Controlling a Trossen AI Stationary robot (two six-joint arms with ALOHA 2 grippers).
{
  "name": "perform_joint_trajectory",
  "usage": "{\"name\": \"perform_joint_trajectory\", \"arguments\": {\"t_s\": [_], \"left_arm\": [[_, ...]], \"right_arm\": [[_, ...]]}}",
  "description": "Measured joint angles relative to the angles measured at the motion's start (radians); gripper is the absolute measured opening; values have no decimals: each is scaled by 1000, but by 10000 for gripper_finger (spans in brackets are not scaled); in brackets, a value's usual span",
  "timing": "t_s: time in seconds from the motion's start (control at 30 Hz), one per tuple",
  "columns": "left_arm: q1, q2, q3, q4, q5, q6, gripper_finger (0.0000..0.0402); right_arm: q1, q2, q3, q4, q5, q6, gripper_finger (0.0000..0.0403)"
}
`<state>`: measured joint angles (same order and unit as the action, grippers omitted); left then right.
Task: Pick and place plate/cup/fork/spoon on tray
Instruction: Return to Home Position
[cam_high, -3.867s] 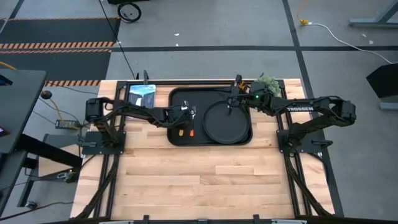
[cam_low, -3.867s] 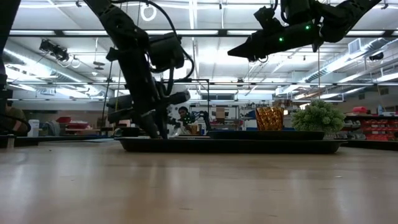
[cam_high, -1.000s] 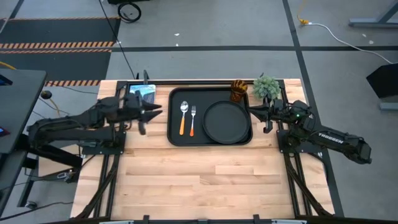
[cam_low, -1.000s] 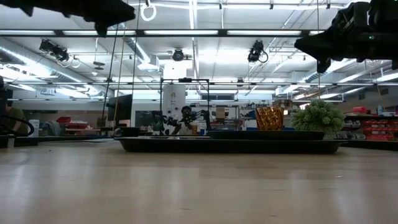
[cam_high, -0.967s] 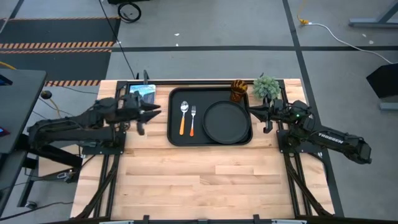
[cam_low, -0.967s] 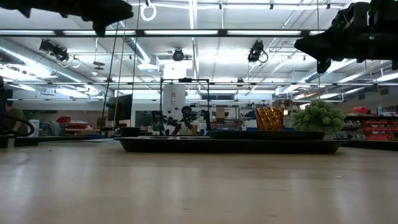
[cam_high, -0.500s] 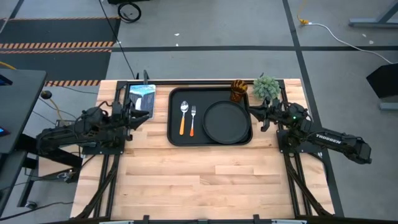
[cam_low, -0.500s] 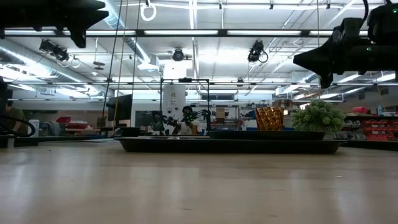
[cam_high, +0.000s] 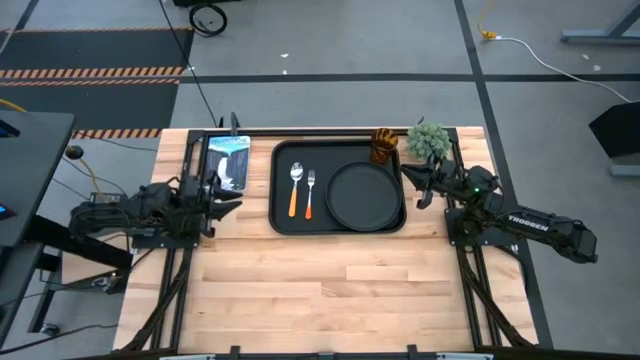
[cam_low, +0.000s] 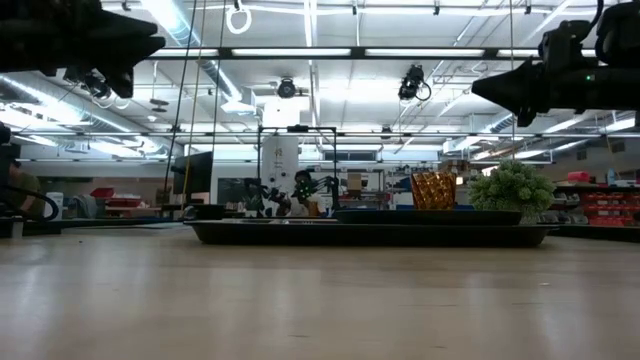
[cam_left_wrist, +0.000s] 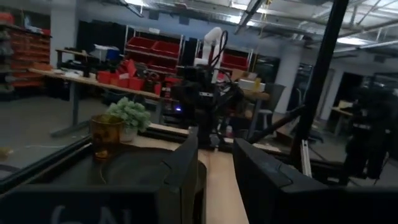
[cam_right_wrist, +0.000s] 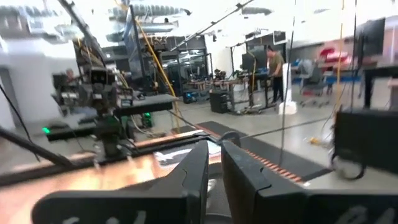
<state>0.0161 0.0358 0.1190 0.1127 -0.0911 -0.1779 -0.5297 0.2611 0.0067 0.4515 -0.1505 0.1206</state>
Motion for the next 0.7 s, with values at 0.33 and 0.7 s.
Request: {"name": "perform_joint_trajectory", "arguments": {"t_s": [0.33, 0.7], "left_arm": [[-42, -35, -6, 19, 53, 91, 109], [-48, -30, -5, 16, 42, -73, 109]], "right_arm": [[0, 0, 0, 0, 0, -37, 50], [0, 0, 0, 0, 0, -35, 50]]}}
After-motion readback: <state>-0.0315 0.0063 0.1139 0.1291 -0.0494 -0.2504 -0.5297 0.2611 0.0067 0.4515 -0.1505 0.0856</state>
